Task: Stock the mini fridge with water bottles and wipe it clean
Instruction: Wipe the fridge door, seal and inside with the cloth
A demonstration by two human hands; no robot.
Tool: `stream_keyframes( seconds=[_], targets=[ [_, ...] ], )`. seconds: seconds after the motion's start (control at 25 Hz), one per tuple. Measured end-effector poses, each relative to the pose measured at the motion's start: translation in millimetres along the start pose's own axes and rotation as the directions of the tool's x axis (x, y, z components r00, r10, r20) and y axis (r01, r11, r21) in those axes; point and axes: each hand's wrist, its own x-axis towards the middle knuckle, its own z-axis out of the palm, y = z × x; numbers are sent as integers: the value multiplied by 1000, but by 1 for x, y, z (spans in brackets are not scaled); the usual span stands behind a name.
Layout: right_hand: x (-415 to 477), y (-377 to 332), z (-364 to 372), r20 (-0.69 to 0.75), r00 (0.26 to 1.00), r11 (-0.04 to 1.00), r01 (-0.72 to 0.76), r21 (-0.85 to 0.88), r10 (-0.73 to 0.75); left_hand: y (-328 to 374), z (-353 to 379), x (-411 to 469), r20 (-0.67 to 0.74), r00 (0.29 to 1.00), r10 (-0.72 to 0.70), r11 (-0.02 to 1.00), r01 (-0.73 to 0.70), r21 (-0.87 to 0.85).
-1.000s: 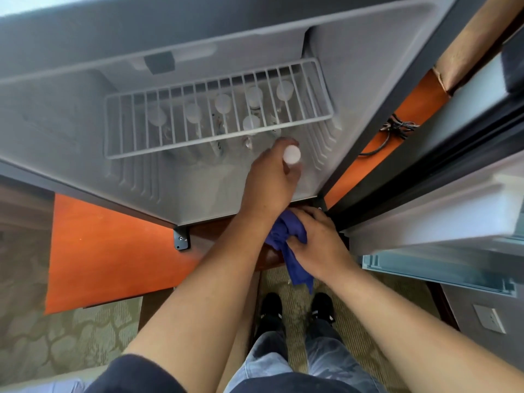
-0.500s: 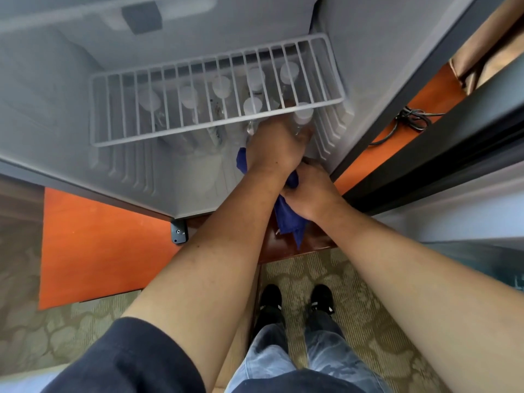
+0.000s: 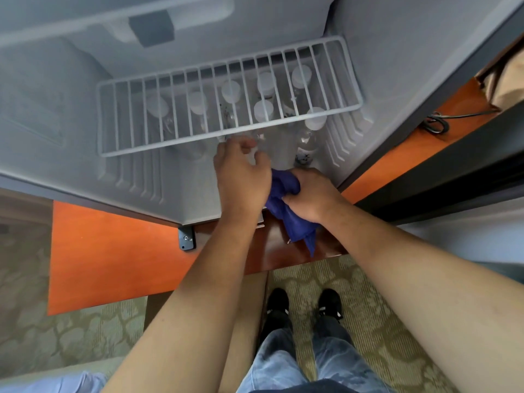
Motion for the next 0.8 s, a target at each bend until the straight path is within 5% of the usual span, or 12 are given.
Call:
stream_keyframes(
  seconds=[0.12,0.24,0.56,0.8],
  targets=[
    [7,-1,2,46,998,998,-53,-17,53,-21,12,20,292,911,-289,952,242,189],
    [14,1,0,56,996,996,-73,-46,75,-28,22,30,421,840,-344,938,281,205],
    [12,4,-2,86,996,999,-36,28,33,-34,25,34,467,819,-332,943,273,192],
    [-36,-4,14,-47,995,924,-66,377,91,-42,-28,-16,327,852,-409,892,449,-52]
  ],
)
